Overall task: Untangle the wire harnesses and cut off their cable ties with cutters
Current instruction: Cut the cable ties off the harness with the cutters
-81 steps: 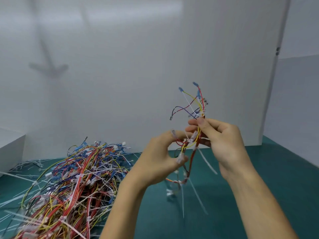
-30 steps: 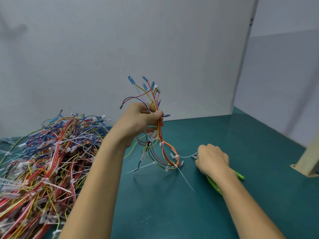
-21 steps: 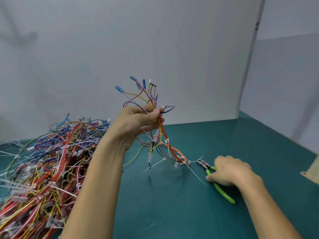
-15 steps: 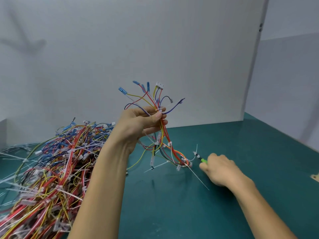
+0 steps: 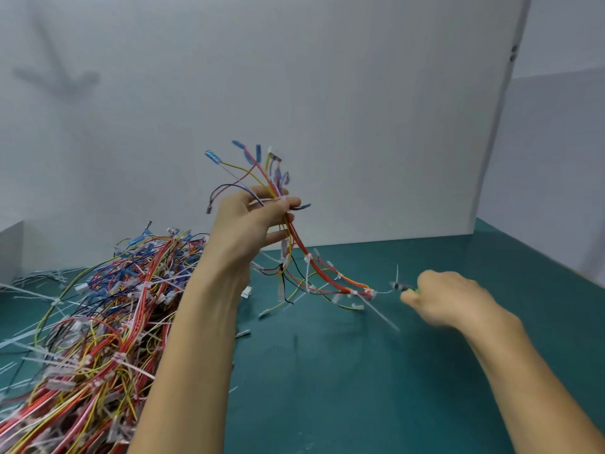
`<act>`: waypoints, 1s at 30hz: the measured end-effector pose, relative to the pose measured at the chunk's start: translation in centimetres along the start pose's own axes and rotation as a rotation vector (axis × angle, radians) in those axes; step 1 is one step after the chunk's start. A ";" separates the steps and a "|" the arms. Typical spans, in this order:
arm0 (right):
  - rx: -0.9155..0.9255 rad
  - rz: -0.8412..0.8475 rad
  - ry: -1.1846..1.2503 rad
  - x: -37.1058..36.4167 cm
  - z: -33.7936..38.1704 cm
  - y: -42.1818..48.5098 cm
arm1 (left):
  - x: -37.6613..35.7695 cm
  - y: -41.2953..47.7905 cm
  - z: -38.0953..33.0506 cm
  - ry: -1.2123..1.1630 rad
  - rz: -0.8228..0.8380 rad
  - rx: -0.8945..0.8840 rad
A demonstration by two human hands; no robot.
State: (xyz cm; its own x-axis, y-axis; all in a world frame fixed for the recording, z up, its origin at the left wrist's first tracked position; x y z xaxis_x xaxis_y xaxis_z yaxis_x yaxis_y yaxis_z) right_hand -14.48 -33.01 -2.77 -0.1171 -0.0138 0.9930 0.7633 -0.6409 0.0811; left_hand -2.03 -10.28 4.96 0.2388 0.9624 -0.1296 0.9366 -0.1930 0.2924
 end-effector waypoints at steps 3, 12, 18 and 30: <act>-0.020 0.116 -0.094 -0.8 -1.0 0.6 | 0.3 0.0 -0.6 0.007 -0.083 -0.065; -0.136 0.064 0.018 -1.3 -2.7 1.3 | 2.1 -0.2 -2.8 -0.002 -0.151 -0.152; -0.060 -0.145 0.566 0.5 1.3 1.4 | 0.7 -0.3 -1.3 0.085 0.014 0.006; 0.329 -0.049 1.161 5.2 9.2 -1.1 | -0.2 -0.6 -0.2 0.118 0.052 0.004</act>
State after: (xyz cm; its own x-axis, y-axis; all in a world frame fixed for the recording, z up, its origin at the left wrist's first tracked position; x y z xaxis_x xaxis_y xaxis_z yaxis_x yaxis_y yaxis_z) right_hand -10.08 -25.27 3.14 -0.5226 -0.7848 0.3331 0.8476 -0.4363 0.3019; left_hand -2.65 -10.36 4.97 0.2555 0.9668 -0.0020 0.9248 -0.2438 0.2920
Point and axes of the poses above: each hand's wrist, its own y-axis towards the middle knuckle, its own x-axis out of the back of the hand, z = x × y, the point moved 4 cm from there along y, towards the middle knuckle, and after that the axes turned 9 degrees about -z, right-handed, at the moved point
